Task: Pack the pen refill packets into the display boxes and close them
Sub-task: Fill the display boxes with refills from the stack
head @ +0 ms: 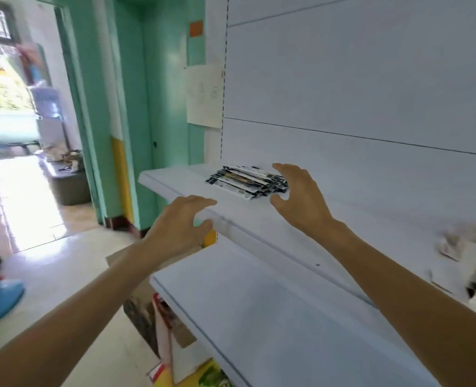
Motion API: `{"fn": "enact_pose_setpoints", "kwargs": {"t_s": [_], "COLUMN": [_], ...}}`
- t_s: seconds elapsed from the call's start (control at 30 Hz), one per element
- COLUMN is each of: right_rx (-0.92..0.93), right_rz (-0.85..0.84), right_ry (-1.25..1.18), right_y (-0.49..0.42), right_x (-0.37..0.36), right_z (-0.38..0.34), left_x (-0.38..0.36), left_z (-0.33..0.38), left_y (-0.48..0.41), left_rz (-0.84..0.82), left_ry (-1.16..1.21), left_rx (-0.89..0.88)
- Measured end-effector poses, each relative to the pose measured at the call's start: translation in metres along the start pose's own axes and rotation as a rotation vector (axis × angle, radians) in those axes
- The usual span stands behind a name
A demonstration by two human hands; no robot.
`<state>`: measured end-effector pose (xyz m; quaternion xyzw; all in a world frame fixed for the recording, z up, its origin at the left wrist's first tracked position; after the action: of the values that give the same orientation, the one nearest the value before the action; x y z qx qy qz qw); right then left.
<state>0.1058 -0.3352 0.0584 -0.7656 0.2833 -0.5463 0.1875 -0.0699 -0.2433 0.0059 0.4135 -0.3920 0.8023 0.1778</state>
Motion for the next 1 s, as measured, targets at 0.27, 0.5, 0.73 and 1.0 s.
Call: {"fn": "enact_pose_setpoints", "kwargs": {"t_s": [0.27, 0.5, 0.73, 1.0], "right_rx": [0.002, -0.198, -0.459, -0.560], "right_rz": [-0.069, -0.080, 0.165, -0.078], "right_ry": [0.018, 0.161, 0.308, 0.409], "right_y": [-0.083, -0.167, -0.174, -0.120], "right_x": [-0.104, -0.152, -0.113, -0.142], "right_z": [-0.026, 0.014, 0.063, 0.067], "left_x": [-0.001, -0.027, -0.065, -0.125], "left_z": [-0.091, -0.158, -0.159, -0.108], "left_y": [-0.057, -0.176, -0.247, -0.267], "left_rz": [0.006, -0.114, -0.206, -0.359], "left_ry": [0.013, 0.082, 0.286, 0.304], "left_rx": [-0.024, -0.159, -0.384, -0.591]}}
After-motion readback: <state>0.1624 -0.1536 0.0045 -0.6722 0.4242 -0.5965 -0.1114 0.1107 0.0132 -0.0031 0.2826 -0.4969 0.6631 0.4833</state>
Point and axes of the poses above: each hand's wrist, its own y-axis away from the middle knuckle, its own x-axis out of the back of the hand, z = x × y, the point moved 8 cm from there along -y, towards the middle knuckle, and after that the axes turned 2 degrees about -y, right-handed, at the moved point
